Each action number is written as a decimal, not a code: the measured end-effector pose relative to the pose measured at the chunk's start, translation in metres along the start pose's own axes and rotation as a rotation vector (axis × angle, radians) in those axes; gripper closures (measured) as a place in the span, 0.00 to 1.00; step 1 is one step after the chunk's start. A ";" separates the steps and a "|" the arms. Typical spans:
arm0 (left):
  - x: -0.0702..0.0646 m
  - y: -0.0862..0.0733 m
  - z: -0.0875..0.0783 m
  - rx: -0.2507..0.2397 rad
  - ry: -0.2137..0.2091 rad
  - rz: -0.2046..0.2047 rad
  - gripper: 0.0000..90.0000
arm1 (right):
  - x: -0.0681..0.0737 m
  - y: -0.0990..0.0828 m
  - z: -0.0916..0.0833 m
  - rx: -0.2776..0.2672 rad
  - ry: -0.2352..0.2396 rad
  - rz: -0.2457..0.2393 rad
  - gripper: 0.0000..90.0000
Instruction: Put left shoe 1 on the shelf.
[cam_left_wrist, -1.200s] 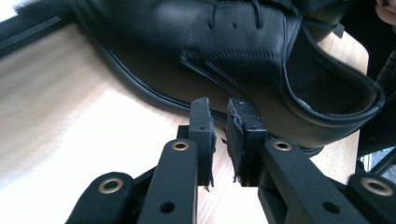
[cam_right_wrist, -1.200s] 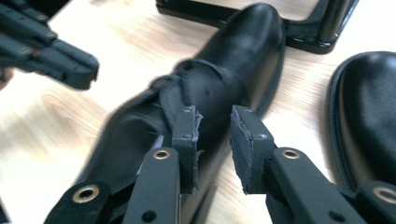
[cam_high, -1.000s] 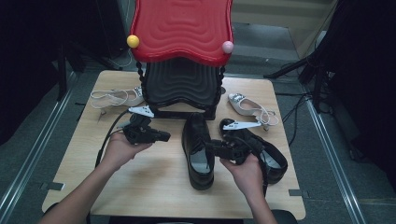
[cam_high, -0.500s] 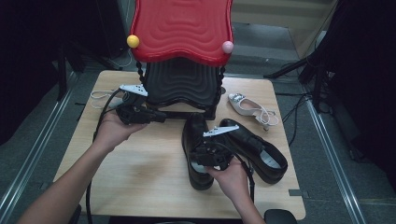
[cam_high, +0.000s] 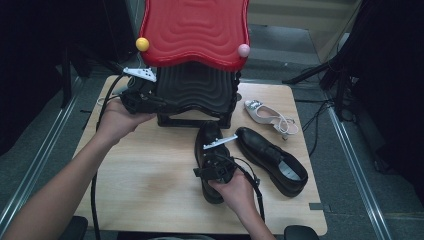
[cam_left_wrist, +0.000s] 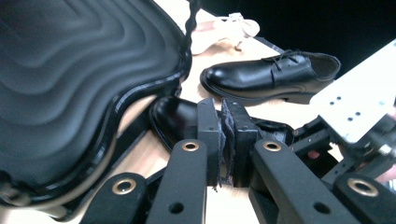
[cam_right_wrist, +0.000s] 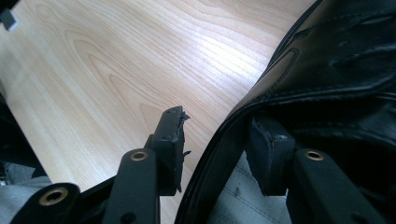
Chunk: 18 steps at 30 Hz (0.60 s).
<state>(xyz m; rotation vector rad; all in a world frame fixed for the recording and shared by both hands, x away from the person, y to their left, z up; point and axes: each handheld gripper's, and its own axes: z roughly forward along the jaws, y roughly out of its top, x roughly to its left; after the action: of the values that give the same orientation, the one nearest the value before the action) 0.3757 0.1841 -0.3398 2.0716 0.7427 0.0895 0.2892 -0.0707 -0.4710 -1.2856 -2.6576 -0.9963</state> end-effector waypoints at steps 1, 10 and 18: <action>0.001 0.004 -0.001 0.000 0.003 0.003 0.96 | -0.001 0.000 0.001 0.004 0.002 0.009 0.67; 0.004 0.042 -0.013 -0.015 0.016 0.037 0.96 | -0.006 0.003 0.009 0.031 -0.001 0.048 0.70; 0.008 0.080 -0.027 -0.041 0.063 0.062 0.96 | -0.007 0.003 0.011 0.047 0.003 0.059 0.73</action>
<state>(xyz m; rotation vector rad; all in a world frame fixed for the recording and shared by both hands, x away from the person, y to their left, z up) 0.4105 0.1758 -0.2630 2.0610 0.7094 0.2044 0.2985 -0.0681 -0.4797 -1.3432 -2.6086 -0.9214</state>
